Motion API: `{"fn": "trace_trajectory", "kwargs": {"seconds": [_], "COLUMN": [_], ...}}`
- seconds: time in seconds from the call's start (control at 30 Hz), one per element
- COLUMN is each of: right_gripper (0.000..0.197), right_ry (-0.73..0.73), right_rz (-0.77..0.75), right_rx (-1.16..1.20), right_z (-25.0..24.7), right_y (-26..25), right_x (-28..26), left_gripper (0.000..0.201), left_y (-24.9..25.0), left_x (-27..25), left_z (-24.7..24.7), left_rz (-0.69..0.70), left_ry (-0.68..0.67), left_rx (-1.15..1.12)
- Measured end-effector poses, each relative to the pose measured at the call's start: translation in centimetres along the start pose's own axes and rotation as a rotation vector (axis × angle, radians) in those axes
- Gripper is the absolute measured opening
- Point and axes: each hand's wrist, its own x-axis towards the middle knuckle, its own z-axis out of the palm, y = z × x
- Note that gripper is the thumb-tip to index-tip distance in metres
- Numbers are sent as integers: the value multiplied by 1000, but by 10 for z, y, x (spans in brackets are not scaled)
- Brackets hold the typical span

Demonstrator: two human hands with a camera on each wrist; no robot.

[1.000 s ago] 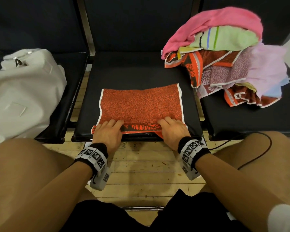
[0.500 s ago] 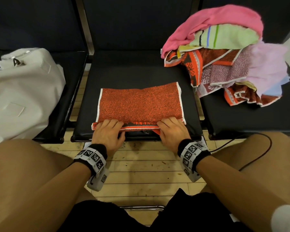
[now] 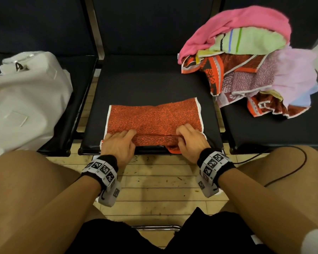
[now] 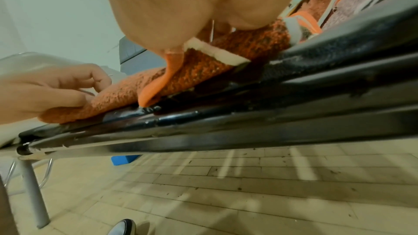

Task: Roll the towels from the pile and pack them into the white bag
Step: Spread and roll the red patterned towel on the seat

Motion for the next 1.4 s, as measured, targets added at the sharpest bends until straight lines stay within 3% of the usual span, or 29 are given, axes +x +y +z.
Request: {"fn": "trace_trajectory", "kwargs": {"seconds": [0.13,0.27,0.4,0.5,0.8,0.93,1.13,1.23,1.4], "right_gripper": [16,25,38,44,46,47,30,36,40], "right_ry": [102,77,-2,-73,-68,-73,-136,-211,-29], "right_rz": [-101,-158,-101,-41,-11,21,105,60,-48], "right_rx": [-145,-343,-316,-317,-261,-176,-18,-80,-67], "right_z": [7,10,5,4,-1,-5,-15,-20,-12], "right_y": [2,-2,-5,-7,-7,-5,-1,0,-1], "right_x": [1,-3,-8,-10,-4,-2,3,4,2], "left_gripper": [28,29,22,39,50,38,30,29,31], "left_y": [-2,-5,-4,-1,0,1,0,0,-4], "left_x": [2,3,0,-3,4,5,2,1,3], "left_z": [3,8,6,5,-1,-4,-2,1,0], "left_rz": [-4,78,90,75,-6,-36,-26,12,48], "left_ry": [76,162,156,95,3,-68,4,113,117], "left_rx": [18,81,82,79,71,103,64,58,64]}}
